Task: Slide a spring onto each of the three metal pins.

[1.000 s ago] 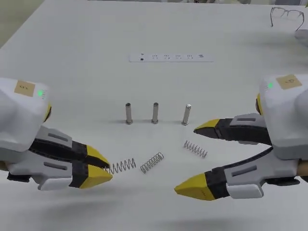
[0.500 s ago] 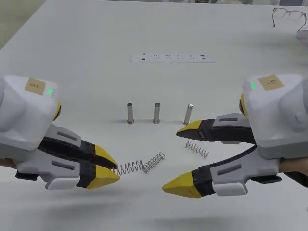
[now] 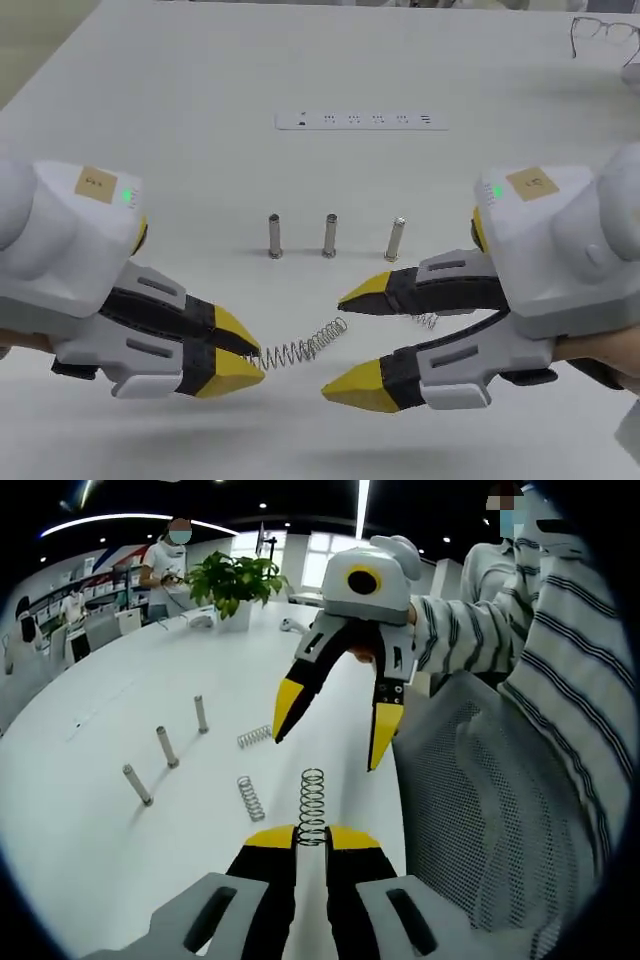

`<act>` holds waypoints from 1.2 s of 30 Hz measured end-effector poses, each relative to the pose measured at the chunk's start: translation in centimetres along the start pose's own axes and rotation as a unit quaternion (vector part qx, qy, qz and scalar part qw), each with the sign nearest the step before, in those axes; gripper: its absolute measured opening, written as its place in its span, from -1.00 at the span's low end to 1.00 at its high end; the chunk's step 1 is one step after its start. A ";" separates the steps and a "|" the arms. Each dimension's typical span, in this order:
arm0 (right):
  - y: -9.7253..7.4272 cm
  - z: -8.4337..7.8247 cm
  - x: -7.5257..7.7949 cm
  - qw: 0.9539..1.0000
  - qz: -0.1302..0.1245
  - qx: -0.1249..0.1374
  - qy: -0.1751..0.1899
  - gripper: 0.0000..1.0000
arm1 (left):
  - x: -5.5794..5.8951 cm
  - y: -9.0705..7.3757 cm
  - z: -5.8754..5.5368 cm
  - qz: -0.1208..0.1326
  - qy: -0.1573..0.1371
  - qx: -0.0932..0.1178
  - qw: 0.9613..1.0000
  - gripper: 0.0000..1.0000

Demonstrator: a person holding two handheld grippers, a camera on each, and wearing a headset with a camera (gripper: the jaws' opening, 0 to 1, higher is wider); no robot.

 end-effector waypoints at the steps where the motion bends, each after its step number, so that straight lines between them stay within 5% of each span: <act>1: 0.1 0.0 -0.1 1.000 0.001 0.000 -0.002 -0.21 | 0.0 0.0 0.0 0.000 0.001 0.001 1.000 -0.96; 36: 1.0 -0.6 -0.9 0.999 0.022 -0.019 -0.020 -0.77 | 1.1 1.0 1.0 -0.015 0.034 0.012 0.999 -0.96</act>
Point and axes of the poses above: the centre of the closed fingertips' face, and the gripper's own axes: y roughly forward along the fingers, x roughly to its right, z roughly out of its top, the point moved 4 cm from there along -y, roughly backward along the fingers, and after that the axes turned 15 degrees about -x, right-handed, at the moved point
